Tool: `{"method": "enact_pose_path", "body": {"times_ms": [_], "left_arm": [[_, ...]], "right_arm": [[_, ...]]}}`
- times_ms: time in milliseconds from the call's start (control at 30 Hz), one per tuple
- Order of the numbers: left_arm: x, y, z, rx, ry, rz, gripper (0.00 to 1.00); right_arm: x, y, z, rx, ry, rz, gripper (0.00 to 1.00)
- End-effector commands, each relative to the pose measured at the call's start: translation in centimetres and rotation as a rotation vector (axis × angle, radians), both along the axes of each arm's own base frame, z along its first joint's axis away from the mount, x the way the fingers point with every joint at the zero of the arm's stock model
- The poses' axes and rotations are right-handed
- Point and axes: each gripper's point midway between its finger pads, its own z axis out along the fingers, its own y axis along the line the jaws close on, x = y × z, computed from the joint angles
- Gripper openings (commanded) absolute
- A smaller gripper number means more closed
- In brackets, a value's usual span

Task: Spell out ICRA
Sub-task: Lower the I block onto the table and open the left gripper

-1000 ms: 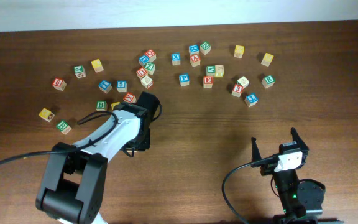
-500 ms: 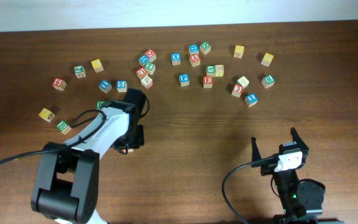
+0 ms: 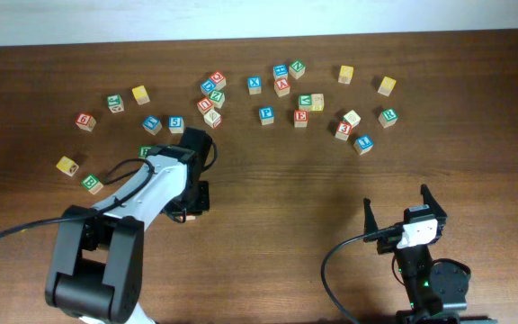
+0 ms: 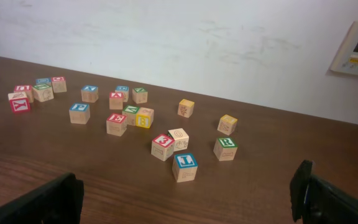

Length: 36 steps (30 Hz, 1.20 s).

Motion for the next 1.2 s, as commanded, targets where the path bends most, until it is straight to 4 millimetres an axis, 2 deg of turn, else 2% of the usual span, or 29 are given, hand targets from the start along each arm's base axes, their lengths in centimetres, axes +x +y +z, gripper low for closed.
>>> {"method": "enact_pose_path", "body": {"times_ms": [0,133,533,633,833,1033,1167], "left_arm": [[-0.1,-0.2,0.1,-0.015,0.000,-0.010,0.27],[0.0,-0.2,0.1,-0.016,-0.003,-0.010,0.25],[0.0,-0.2,0.1,-0.017,-0.003,-0.010,0.56],[0.0,-0.2,0.1,-0.018,-0.005,-0.010,0.58],[1.1,-0.5,1.4,-0.023,-0.024,-0.009,0.56],[0.4,-0.3,1.6,-0.014,0.008,-0.009,0.32],[0.5,-0.3,1.6,-0.015,0.003,-0.009,0.27]], "right_arm": [[0.0,-0.3,-0.2,0.003,0.005,-0.014,0.98],[0.0,-0.3,-0.2,0.003,0.005,-0.014,0.98],[0.0,-0.3,-0.2,0.003,0.005,-0.014,0.98],[0.0,-0.3,-0.2,0.003,0.005,-0.014,0.98],[0.0,-0.3,-0.2,0.003,0.005,-0.014,0.98],[0.0,-0.3,-0.2,0.003,0.005,-0.014,0.98],[0.0,-0.3,-0.2,0.003,0.005,-0.014,0.98]]}}
